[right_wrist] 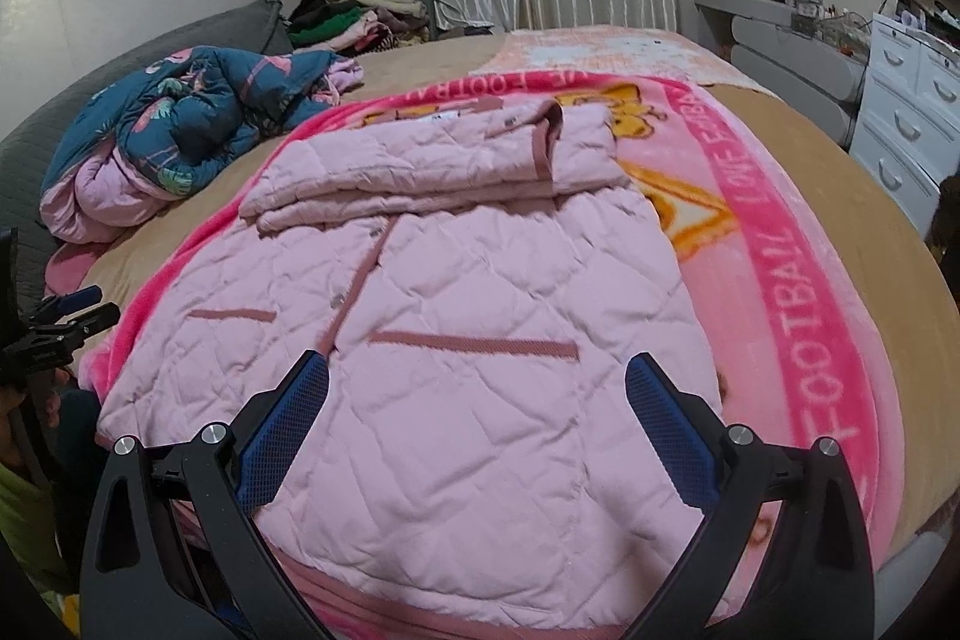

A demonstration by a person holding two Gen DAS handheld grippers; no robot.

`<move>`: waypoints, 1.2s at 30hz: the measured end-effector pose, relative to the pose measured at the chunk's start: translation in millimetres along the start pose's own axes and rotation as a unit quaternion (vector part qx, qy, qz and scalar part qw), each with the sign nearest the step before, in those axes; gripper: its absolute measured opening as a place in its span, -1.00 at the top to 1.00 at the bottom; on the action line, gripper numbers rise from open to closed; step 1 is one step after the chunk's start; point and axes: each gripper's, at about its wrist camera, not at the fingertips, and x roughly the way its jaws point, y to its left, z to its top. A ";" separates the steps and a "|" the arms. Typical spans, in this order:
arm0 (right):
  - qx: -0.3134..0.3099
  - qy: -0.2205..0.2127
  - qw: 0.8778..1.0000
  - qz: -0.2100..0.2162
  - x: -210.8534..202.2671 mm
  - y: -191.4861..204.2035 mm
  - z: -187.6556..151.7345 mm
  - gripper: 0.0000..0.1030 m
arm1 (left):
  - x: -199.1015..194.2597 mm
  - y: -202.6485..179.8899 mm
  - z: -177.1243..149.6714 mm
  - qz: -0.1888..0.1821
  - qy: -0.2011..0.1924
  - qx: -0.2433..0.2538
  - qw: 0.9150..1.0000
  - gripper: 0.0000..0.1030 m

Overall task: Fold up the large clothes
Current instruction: 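Move both tools down to the ribbed jacket hem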

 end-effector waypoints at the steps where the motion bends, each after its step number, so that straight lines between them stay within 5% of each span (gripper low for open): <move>1: 0.000 0.003 1.000 -0.001 0.8 -1.8 -1.9 -0.92 | 1.1 1.2 -2.1 0.001 0.003 -0.002 1.000 -0.82; 14: 0.009 0.048 0.999 -0.007 11.2 -23.5 -23.0 -0.92 | 13.7 38.3 -35.6 0.009 0.055 -0.049 0.997 -0.82; 24: 0.010 0.058 0.998 -0.007 3.2 -35.3 -33.5 -0.92 | 24.2 54.4 -64.3 -0.075 0.093 -0.103 0.987 -0.82; 36: 0.008 0.116 0.993 0.002 5.4 -48.6 -47.3 -0.92 | 44.9 42.7 -74.3 -0.037 0.127 -0.078 0.988 -0.82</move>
